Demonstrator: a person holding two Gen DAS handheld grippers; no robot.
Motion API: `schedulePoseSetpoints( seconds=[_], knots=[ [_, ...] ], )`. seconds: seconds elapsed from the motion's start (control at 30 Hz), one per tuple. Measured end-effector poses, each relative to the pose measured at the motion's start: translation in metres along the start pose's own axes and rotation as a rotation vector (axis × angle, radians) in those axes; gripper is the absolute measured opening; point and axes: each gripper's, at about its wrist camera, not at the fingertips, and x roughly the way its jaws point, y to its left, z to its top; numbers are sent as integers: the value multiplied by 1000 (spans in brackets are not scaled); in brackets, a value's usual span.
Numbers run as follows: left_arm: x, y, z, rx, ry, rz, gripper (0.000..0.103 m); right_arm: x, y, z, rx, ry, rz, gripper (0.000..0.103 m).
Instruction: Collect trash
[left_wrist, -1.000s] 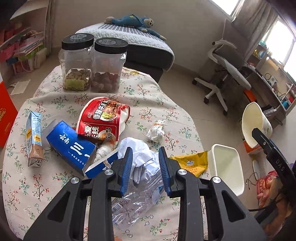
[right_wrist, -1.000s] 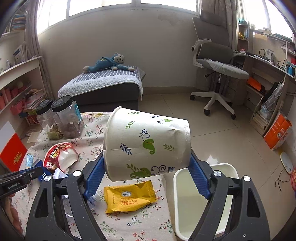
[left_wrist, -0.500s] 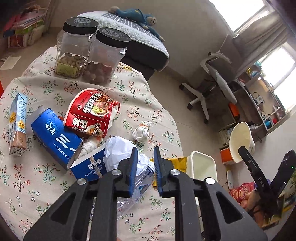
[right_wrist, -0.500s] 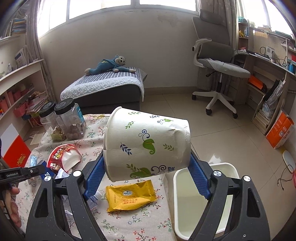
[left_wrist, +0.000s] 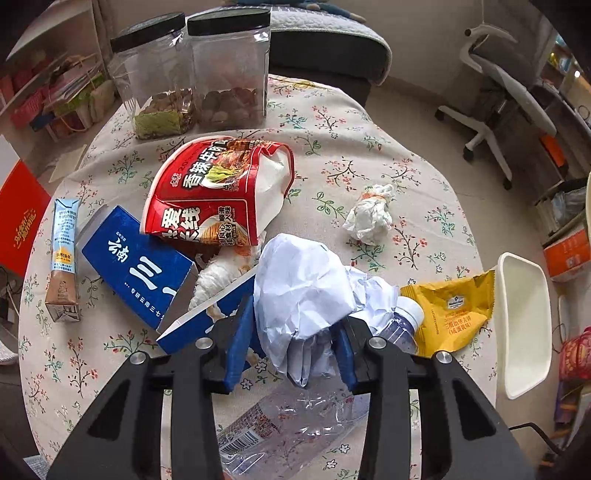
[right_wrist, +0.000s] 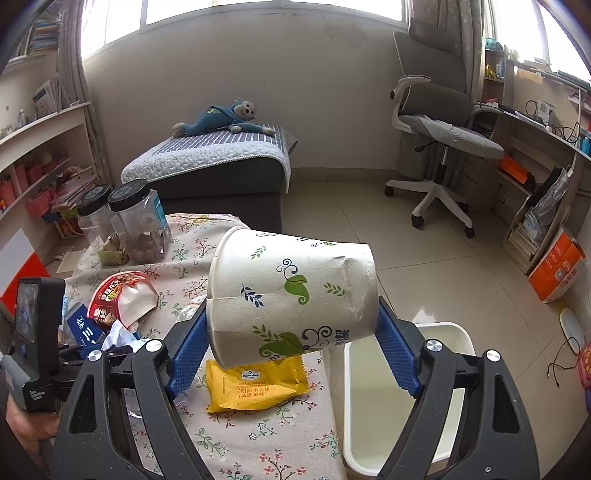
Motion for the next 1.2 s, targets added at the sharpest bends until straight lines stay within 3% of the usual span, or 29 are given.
schedulePoseSetpoints(
  seconds=[0.07,0.27,0.4,0.53,0.9,1.2],
  knots=[
    [-9,6,3,-33,-22,-38,38,-1,-1,0,-1,-2,0,79],
    [-61,5,10,-57,-206,-91,38,-6,-3,3,9,-20,4,79],
    [-87,2,13,-53,-327,-79,38,-8,-6,0,10,-29,-10,79],
    [-103,-9,13,-34,-393,-99,38,-11,-17,-1,23,-42,-33,79],
    [-108,-55,4,46,-409,-145,38,-17,-71,-10,88,-47,-136,79],
    [-107,-114,-12,144,-418,-191,39,0,-135,-30,187,38,-273,79]
  ],
)
